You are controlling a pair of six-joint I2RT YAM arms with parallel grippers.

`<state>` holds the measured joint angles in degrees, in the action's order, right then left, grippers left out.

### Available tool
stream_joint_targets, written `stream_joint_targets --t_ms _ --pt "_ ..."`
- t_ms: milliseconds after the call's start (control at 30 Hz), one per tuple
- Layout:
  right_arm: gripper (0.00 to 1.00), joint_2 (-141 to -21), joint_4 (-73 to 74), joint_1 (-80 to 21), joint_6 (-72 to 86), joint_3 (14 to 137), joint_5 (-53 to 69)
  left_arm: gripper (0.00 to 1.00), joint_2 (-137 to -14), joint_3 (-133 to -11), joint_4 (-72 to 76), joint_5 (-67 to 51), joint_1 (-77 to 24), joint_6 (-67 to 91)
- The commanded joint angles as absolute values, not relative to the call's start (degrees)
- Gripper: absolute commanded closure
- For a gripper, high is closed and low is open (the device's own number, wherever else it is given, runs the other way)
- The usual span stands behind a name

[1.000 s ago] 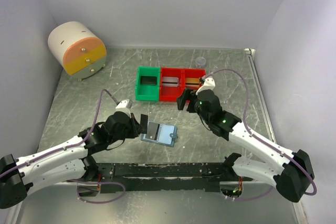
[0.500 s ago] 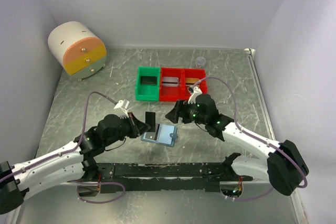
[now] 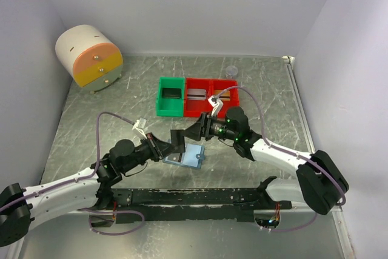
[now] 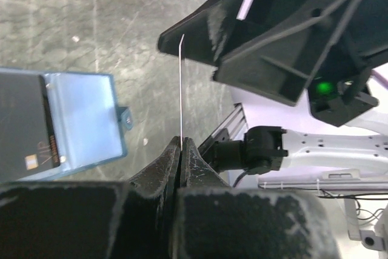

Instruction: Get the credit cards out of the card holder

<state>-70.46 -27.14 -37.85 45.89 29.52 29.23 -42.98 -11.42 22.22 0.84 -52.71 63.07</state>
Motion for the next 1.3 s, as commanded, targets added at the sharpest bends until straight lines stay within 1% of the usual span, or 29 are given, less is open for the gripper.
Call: stream_joint_targets --t_ms 0,67,167,333,567,733,933,1000,1067,1133,1267 --pt "0.43 -72.29 -34.02 -36.66 48.63 29.18 34.05 0.93 -43.82 -11.0 33.04 -0.76 -52.35 64.97" --pt "0.49 -72.93 -36.98 -35.51 49.89 28.26 36.43 0.93 -44.52 -11.0 33.47 -1.63 -51.58 65.21" --pt "0.57 -74.65 -42.62 -33.95 52.59 26.79 40.5 0.93 -45.46 -11.58 32.64 -6.13 -48.52 65.25" --pt "0.65 -77.08 -51.99 -33.29 56.9 25.94 45.59 0.93 -47.62 -8.73 41.64 -14.05 -43.11 68.25" --pt "0.67 -79.5 -58.21 -33.31 61.55 24.75 46.33 0.93 -52.36 -9.07 50.48 -20.11 -42.53 68.57" --pt "0.69 -80.81 -61.19 -33.3 63.57 24.32 46.44 0.93 -52.91 -9.27 52.29 -21.68 -42.53 68.45" --pt "0.78 -82.15 -67.98 -33.31 67.26 24.04 48.42 0.93 -52.02 -7.13 53.82 -21.03 -42.54 69.64" --pt "0.84 -82.32 -69.03 -33.31 67.75 23.81 48.84 0.93 -51.62 -7.06 54.25 -21.44 -42.52 69.57" --pt "0.86 -82.37 -68.88 -33.3 67.74 23.86 49.06 0.93 -51.13 -7.43 53.32 -21.5 -42.48 69.2" --pt "0.87 -82.08 -67.85 -33.31 67.21 24.14 49.25 0.93 -50.66 -7.79 52.48 -21.49 -42.53 68.94" --pt "0.83 -81.13 -65.28 -33.31 66.03 24.59 49.57 0.93 -50.53 -8.17 52.63 -21.48 -42.51 68.89"
